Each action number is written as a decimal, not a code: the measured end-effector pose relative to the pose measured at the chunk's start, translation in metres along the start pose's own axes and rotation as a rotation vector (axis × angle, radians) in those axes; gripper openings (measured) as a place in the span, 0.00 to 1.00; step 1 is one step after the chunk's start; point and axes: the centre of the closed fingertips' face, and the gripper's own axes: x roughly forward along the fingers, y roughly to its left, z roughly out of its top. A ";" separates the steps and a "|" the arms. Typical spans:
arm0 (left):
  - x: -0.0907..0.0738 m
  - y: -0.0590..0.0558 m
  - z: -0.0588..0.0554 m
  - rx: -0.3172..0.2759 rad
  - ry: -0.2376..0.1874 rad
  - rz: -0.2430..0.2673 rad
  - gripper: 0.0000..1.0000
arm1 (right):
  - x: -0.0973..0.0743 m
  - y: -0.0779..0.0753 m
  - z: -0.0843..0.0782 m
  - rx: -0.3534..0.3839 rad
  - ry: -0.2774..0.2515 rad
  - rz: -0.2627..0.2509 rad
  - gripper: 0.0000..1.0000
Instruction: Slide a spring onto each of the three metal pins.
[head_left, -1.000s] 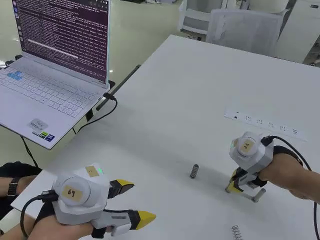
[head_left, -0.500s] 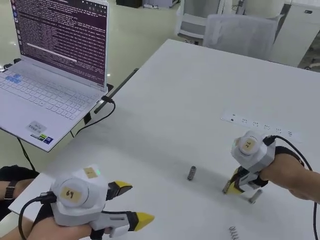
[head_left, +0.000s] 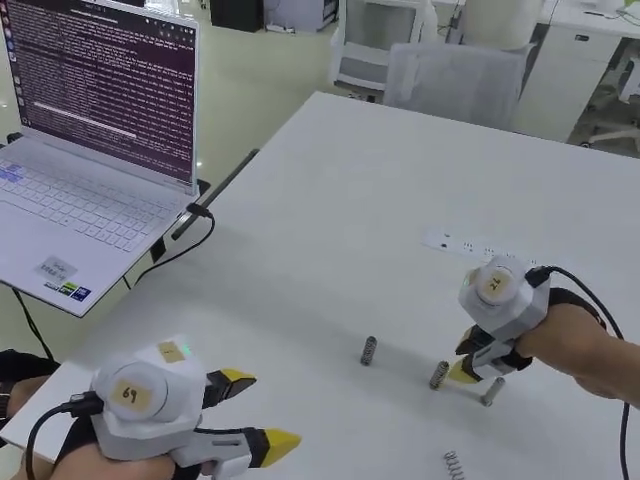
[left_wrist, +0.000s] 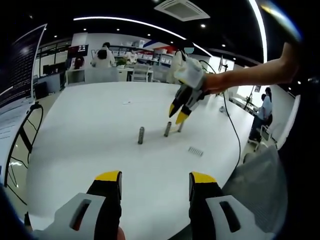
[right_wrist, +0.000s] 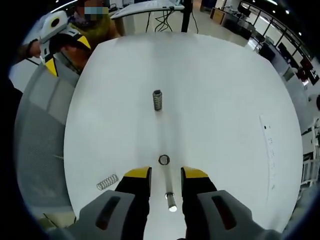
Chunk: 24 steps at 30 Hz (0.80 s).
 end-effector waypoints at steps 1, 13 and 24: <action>0.000 -0.001 0.000 0.001 0.000 -0.002 0.49 | -0.002 0.000 0.000 0.002 -0.005 -0.003 0.22; 0.001 -0.006 0.006 0.012 -0.012 -0.016 0.50 | -0.018 0.004 -0.007 0.096 -0.073 -0.033 0.24; 0.000 -0.006 0.008 0.016 -0.007 -0.028 0.52 | -0.029 0.012 -0.012 0.247 -0.203 -0.039 0.30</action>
